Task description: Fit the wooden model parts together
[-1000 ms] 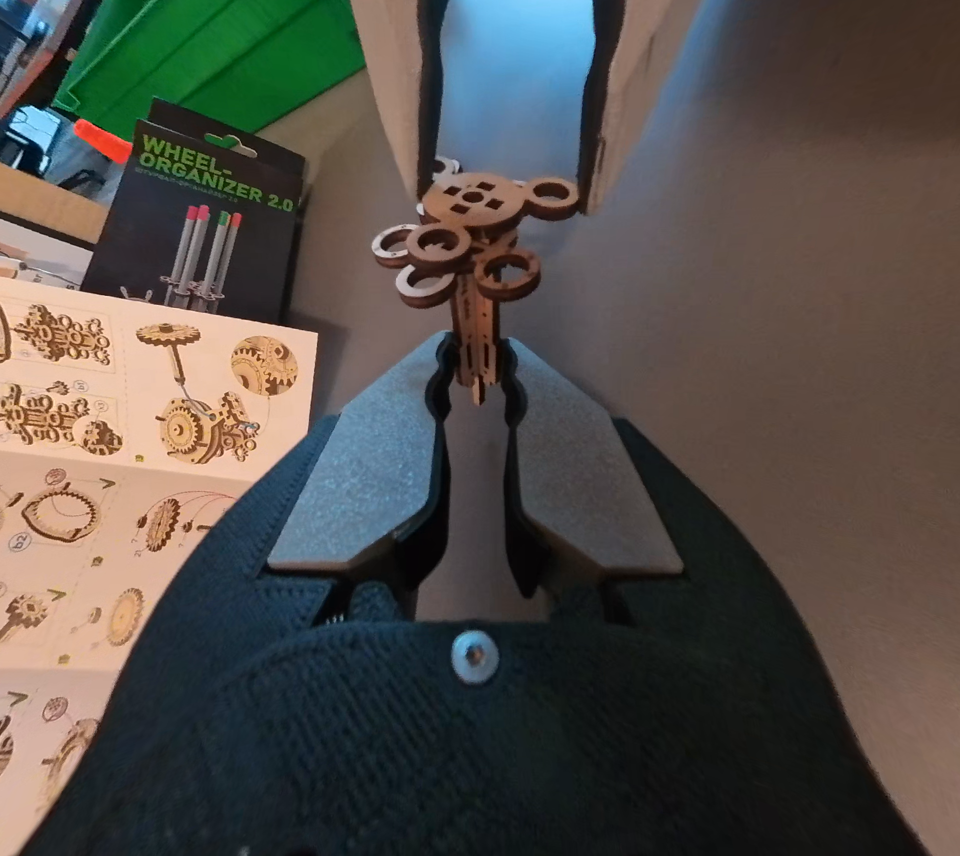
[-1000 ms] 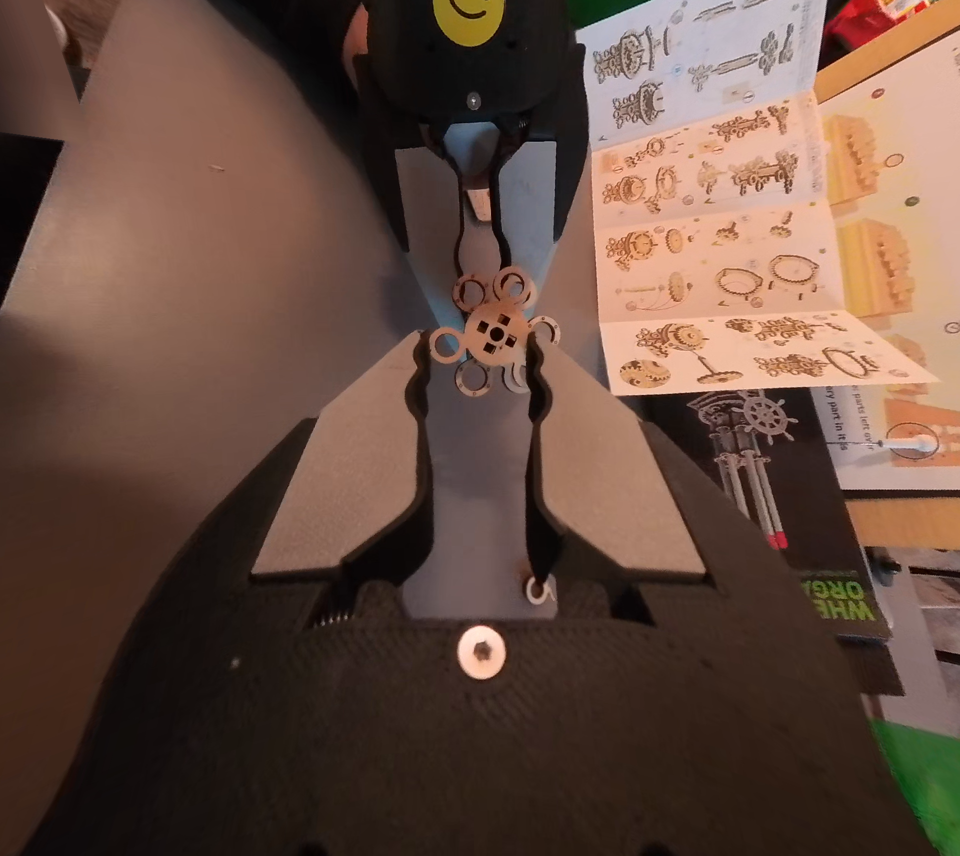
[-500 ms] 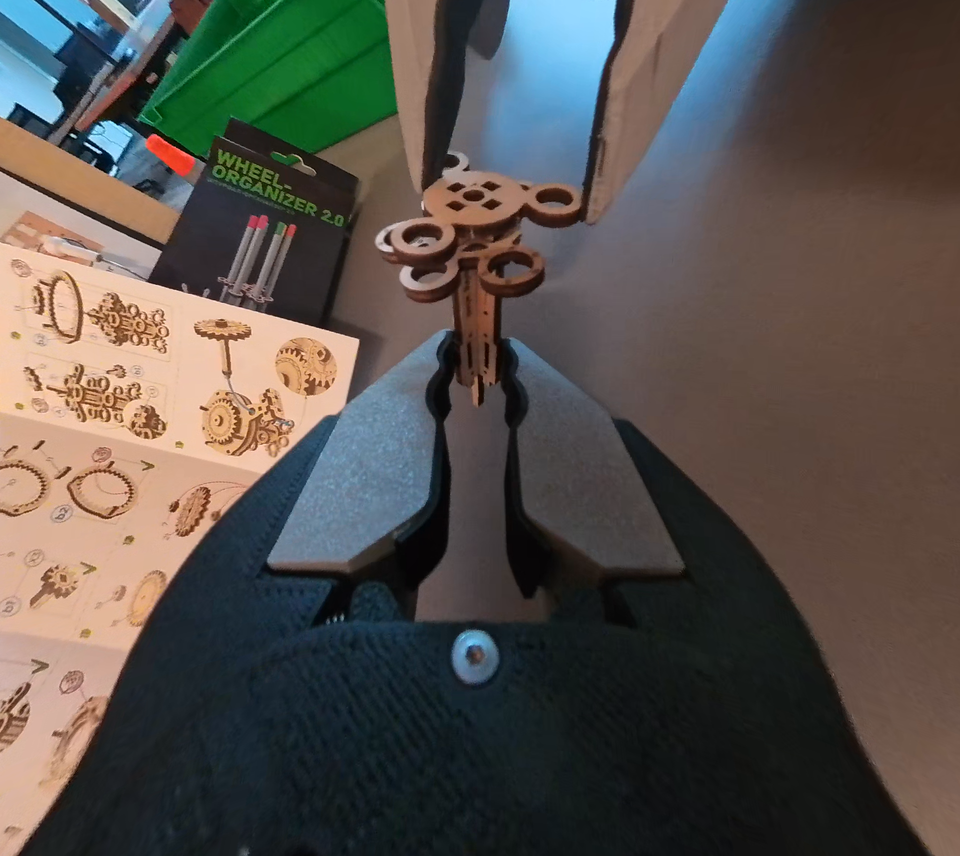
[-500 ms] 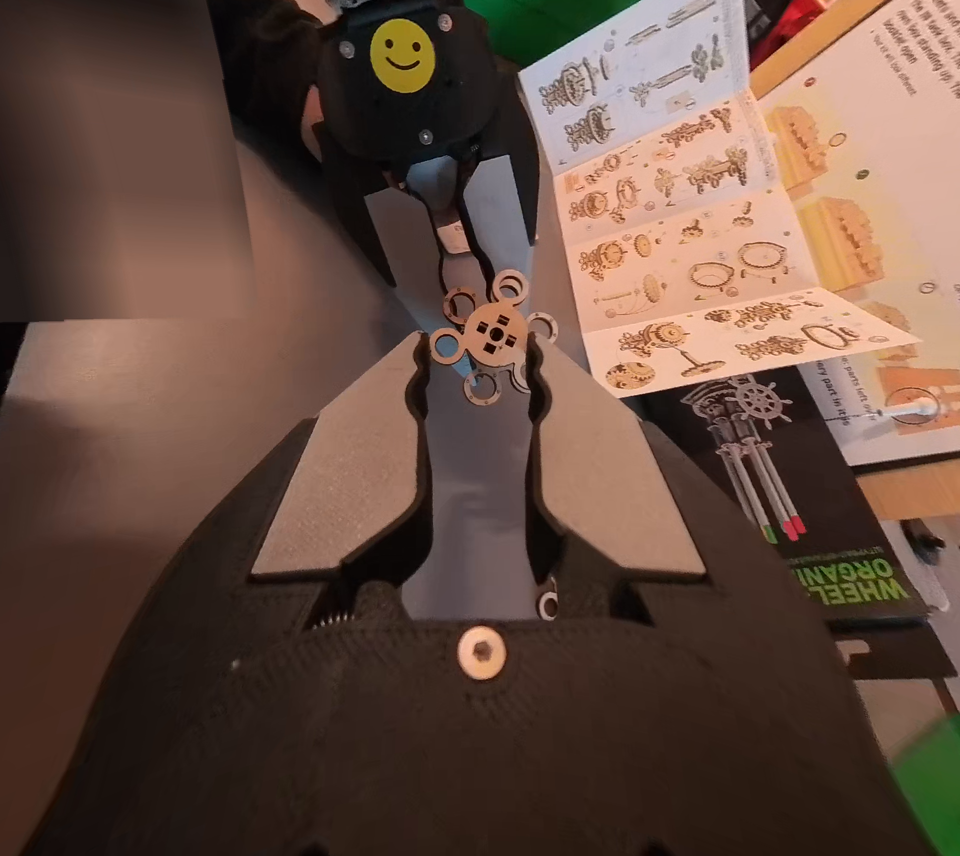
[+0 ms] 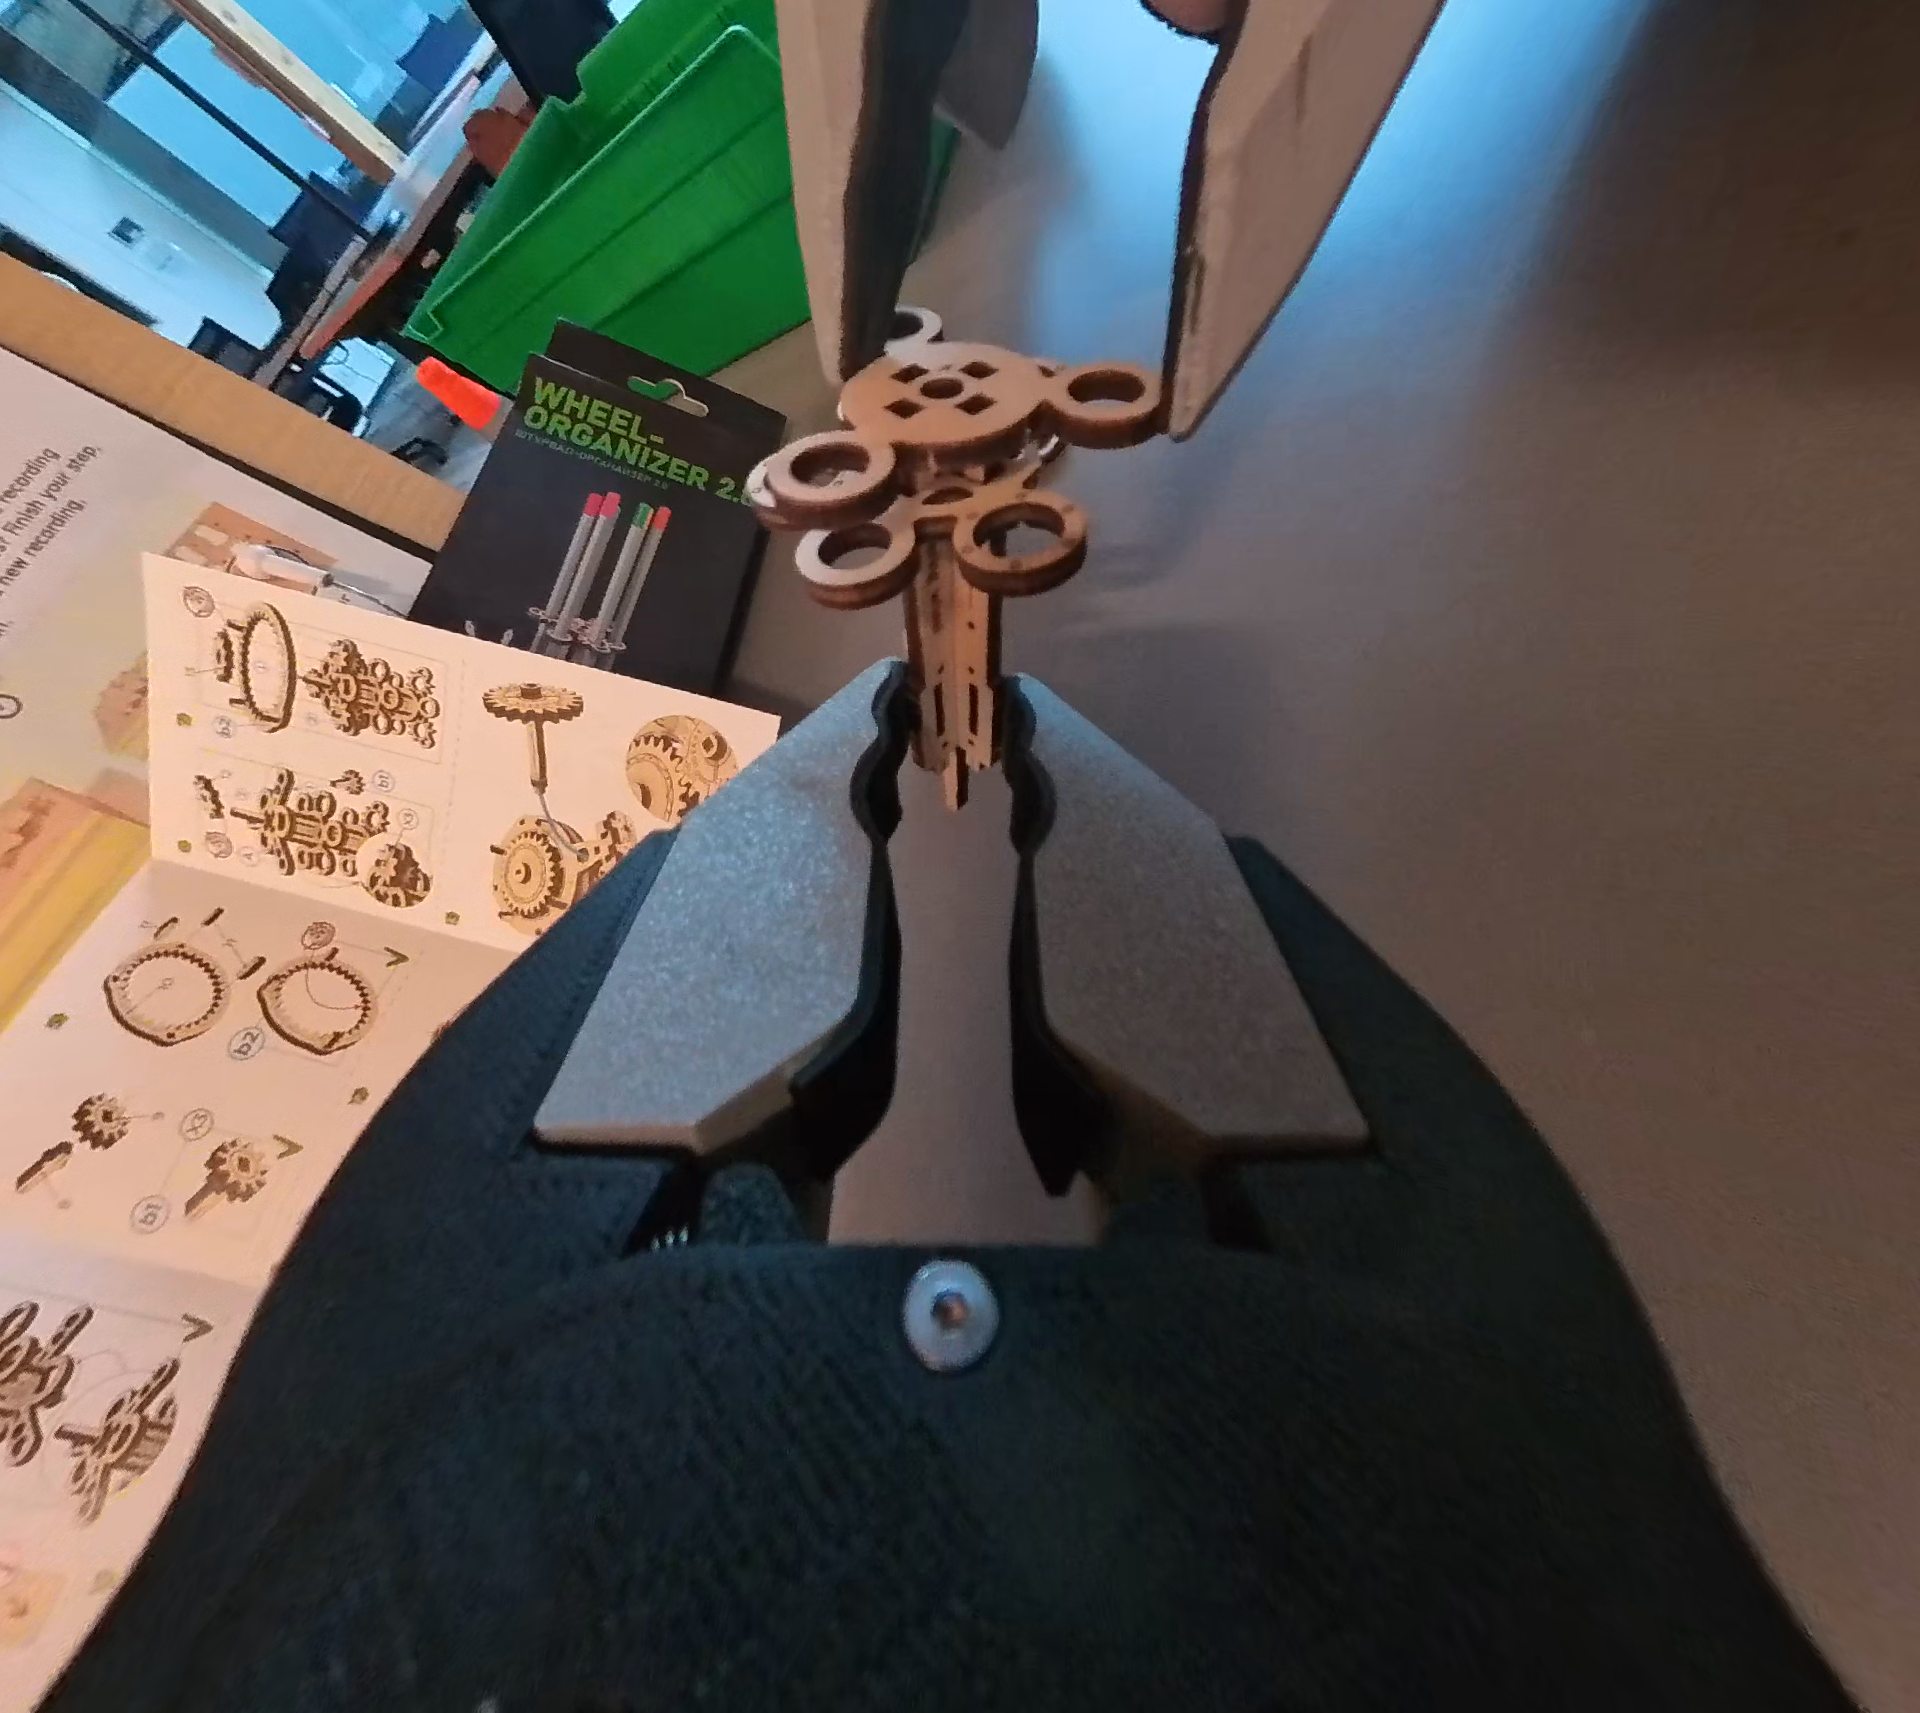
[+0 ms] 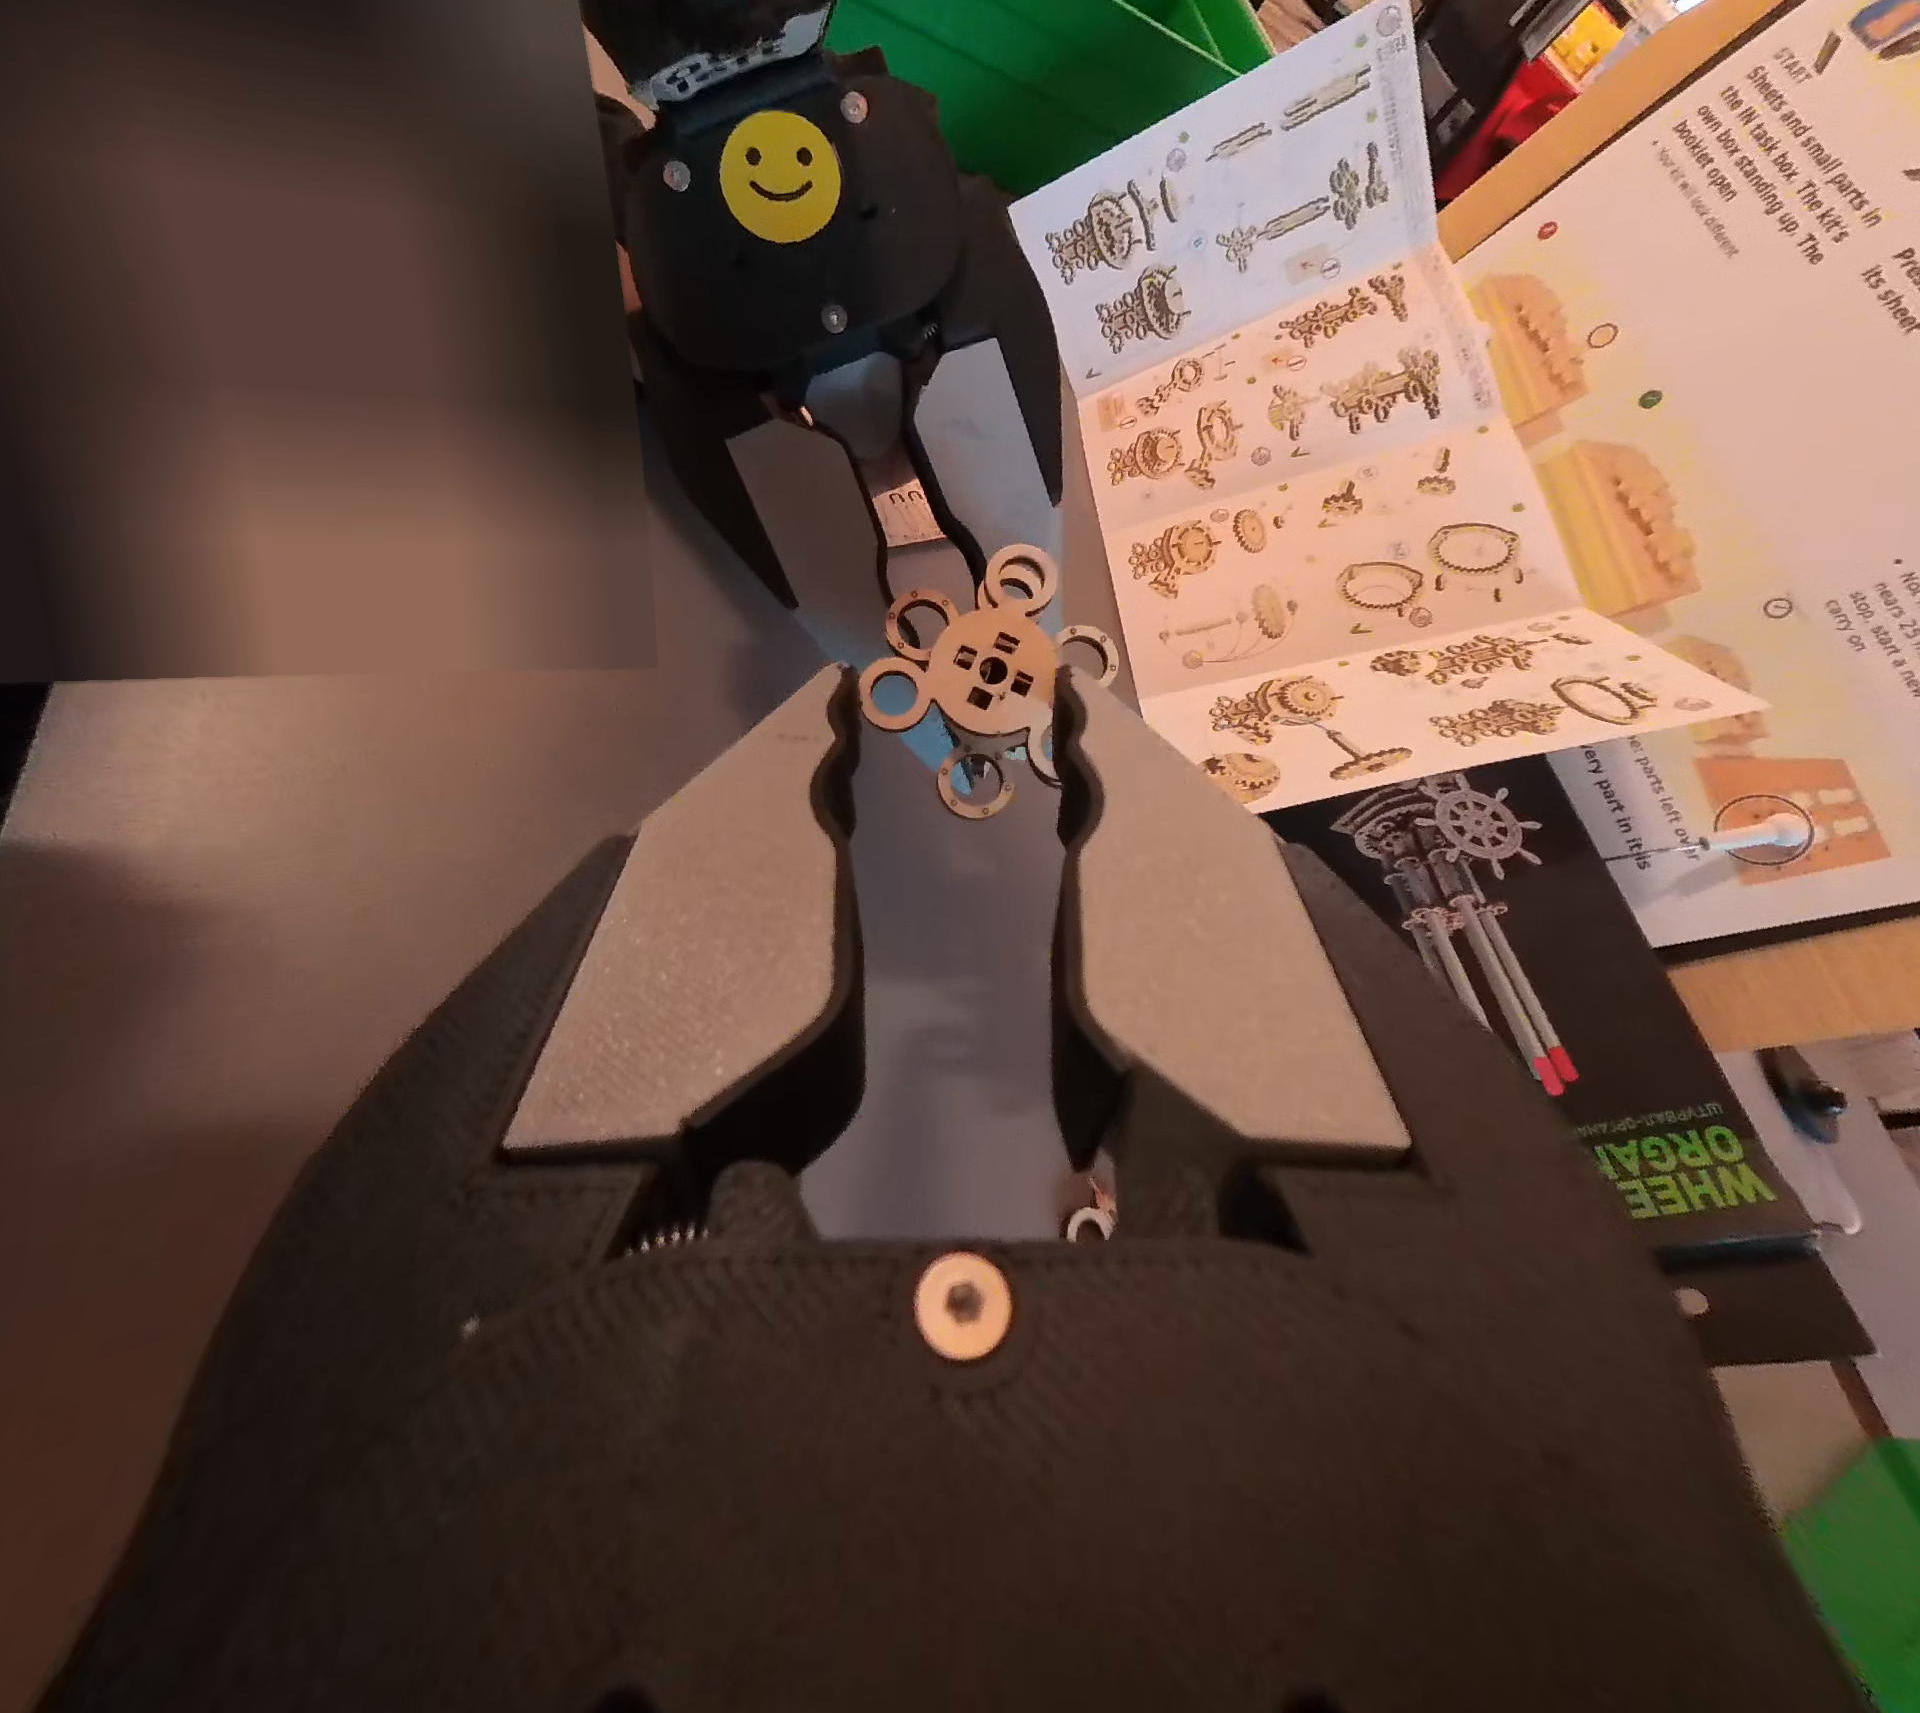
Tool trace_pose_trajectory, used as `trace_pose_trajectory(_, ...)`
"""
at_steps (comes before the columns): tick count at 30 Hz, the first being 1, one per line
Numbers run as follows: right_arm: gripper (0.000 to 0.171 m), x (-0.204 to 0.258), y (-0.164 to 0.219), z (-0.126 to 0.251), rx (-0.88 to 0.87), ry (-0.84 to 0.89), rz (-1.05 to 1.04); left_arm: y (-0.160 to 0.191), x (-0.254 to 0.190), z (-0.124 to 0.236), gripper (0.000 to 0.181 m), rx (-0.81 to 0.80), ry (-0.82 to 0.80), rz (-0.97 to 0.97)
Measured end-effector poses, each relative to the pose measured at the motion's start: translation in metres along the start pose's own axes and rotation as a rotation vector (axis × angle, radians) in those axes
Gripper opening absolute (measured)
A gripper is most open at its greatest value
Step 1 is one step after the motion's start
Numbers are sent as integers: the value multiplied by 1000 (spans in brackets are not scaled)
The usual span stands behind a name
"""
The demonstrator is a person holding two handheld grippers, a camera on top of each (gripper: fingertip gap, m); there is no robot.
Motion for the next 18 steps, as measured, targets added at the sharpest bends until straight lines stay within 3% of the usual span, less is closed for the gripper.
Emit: trace_pose_trajectory(18,34,5,7,2,29,-58,23,4,-5,-3,14,33,21,-18)
Point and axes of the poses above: each gripper's, where its closed fingertips meet, z back along the fingers, y out of its underside, x = y × z across the jaws, the point moved 1 cm from there along z, back along the fingers, and after that the axes turned 9 degrees about z, right-handed, at the moved point
